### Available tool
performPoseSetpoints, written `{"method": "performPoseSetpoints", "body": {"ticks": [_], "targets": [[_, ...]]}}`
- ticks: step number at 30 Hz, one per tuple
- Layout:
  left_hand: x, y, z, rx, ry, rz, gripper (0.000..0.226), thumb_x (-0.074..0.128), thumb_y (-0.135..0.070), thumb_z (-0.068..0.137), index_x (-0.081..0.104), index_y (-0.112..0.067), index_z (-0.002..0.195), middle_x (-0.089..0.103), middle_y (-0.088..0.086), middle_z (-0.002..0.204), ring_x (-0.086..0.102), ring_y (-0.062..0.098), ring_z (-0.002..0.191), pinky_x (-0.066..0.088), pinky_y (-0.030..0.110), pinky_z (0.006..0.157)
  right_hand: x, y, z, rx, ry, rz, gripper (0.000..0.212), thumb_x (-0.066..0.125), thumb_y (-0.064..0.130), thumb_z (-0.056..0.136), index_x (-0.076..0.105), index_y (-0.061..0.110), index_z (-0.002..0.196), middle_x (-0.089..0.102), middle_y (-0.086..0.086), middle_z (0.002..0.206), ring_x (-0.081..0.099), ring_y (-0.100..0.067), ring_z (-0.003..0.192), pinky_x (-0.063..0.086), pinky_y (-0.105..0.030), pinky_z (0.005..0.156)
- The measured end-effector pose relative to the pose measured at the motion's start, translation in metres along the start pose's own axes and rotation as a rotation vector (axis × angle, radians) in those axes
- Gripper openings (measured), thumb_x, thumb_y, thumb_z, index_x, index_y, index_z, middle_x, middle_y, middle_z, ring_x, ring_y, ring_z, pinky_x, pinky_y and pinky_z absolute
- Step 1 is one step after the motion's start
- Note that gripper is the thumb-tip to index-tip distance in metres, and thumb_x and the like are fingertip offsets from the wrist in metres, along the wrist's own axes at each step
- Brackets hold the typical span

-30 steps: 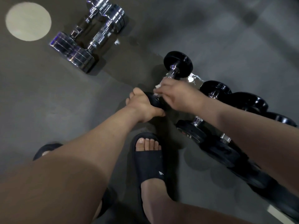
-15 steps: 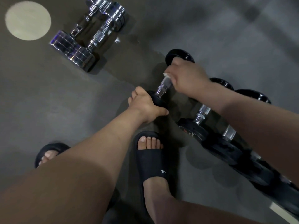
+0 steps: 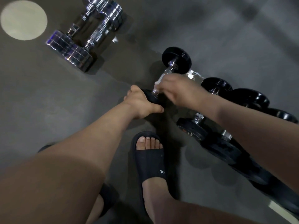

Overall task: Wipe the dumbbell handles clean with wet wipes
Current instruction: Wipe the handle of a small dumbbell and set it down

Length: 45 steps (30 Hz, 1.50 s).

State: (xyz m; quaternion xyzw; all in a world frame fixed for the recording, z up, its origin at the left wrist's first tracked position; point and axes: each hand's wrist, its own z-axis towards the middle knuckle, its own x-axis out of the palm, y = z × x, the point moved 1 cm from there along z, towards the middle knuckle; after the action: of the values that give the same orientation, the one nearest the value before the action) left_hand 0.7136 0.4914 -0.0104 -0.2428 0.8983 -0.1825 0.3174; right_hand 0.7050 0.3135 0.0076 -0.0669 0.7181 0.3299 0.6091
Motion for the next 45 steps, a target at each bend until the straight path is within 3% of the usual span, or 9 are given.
{"method": "performPoseSetpoints", "body": {"ticks": [3, 8, 13, 18, 23, 27, 31, 36, 45], "targets": [[-0.002, 0.002, 0.002, -0.005, 0.012, 0.0, 0.111, 0.091, -0.058, 0.049, 0.032, -0.012, 0.131, 0.047, 0.007, 0.132, 0.049, 0.028, 0.124, 0.047, 0.043, 0.104, 0.0, -0.012, 0.004, 0.19, -0.096, -0.011, 0.021, 0.054, 0.009, 0.095, 0.07, 0.007, 0.109, 0.065, -0.015, 0.102, 0.064, -0.036, 0.094, 0.053, -0.041, 0.082], [-0.005, 0.004, 0.003, -0.005, 0.038, 0.008, 0.107, 0.09, -0.06, 0.048, 0.033, -0.014, 0.126, 0.051, 0.006, 0.126, 0.053, 0.026, 0.118, 0.049, 0.043, 0.101, 0.019, 0.005, -0.011, 0.063, 0.022, 0.004, 0.026, 0.048, 0.012, 0.092, 0.068, 0.009, 0.108, 0.063, -0.012, 0.101, 0.061, -0.033, 0.091, 0.052, -0.04, 0.075], [-0.007, 0.004, 0.002, 0.0, 0.038, 0.024, 0.112, 0.09, -0.063, 0.048, 0.033, -0.014, 0.13, 0.051, 0.006, 0.129, 0.052, 0.027, 0.12, 0.048, 0.043, 0.103, 0.023, -0.017, -0.005, 0.575, -0.264, 0.055, 0.014, 0.045, 0.018, 0.098, 0.059, 0.015, 0.095, 0.059, -0.009, 0.093, 0.057, -0.029, 0.086, 0.047, -0.043, 0.073], [-0.005, 0.003, 0.001, 0.006, 0.029, 0.024, 0.11, 0.09, -0.061, 0.05, 0.033, -0.012, 0.131, 0.049, 0.006, 0.132, 0.05, 0.027, 0.123, 0.047, 0.042, 0.104, 0.026, 0.005, -0.013, 0.35, -0.219, 0.122, 0.011, 0.055, 0.01, 0.096, 0.065, 0.007, 0.097, 0.062, -0.014, 0.095, 0.061, -0.031, 0.083, 0.051, -0.041, 0.071], [-0.004, 0.001, 0.0, -0.004, 0.02, 0.018, 0.113, 0.091, -0.061, 0.049, 0.033, -0.012, 0.132, 0.049, 0.007, 0.132, 0.05, 0.028, 0.123, 0.047, 0.044, 0.104, 0.027, -0.009, -0.002, 0.57, -0.382, 0.076, 0.018, 0.055, 0.014, 0.098, 0.07, 0.008, 0.106, 0.06, -0.012, 0.097, 0.061, -0.027, 0.088, 0.041, -0.023, 0.076], [-0.001, -0.001, -0.004, 0.01, 0.011, 0.021, 0.109, 0.091, -0.057, 0.054, 0.032, -0.01, 0.133, 0.043, 0.008, 0.135, 0.045, 0.028, 0.128, 0.045, 0.042, 0.106, 0.032, 0.003, -0.005, 0.204, -0.222, 0.07, 0.021, 0.063, 0.004, 0.093, 0.073, 0.001, 0.111, 0.064, -0.02, 0.101, 0.065, -0.033, 0.094, 0.053, -0.034, 0.086], [0.006, -0.006, -0.009, 0.034, -0.048, 0.036, 0.108, 0.09, -0.054, 0.06, 0.031, -0.008, 0.137, 0.037, 0.009, 0.141, 0.036, 0.028, 0.134, 0.037, 0.035, 0.111, 0.016, -0.018, 0.009, 0.53, -0.333, 0.022, 0.023, 0.053, 0.015, 0.096, 0.073, 0.003, 0.103, 0.059, -0.021, 0.099, 0.06, -0.037, 0.086, 0.051, -0.041, 0.075], [0.017, -0.011, -0.019, 0.065, -0.083, 0.05, 0.1, 0.089, -0.05, 0.063, 0.03, -0.009, 0.133, 0.031, 0.009, 0.143, 0.025, 0.028, 0.138, 0.031, 0.034, 0.111, 0.023, -0.002, -0.002, 0.258, -0.154, -0.006, 0.03, 0.049, 0.023, 0.098, 0.072, 0.005, 0.105, 0.06, -0.015, 0.095, 0.061, -0.036, 0.086, 0.054, -0.042, 0.07], [0.024, -0.018, -0.026, 0.071, -0.088, 0.03, 0.08, 0.069, -0.053, 0.083, 0.028, -0.005, 0.132, 0.029, 0.014, 0.143, 0.024, 0.032, 0.136, 0.027, 0.036, 0.112, 0.02, -0.01, -0.011, 0.533, -0.338, -0.077, 0.02, 0.055, 0.011, 0.098, 0.068, 0.004, 0.112, 0.06, -0.02, 0.094, 0.061, -0.036, 0.079, 0.048, -0.034, 0.067]]}}
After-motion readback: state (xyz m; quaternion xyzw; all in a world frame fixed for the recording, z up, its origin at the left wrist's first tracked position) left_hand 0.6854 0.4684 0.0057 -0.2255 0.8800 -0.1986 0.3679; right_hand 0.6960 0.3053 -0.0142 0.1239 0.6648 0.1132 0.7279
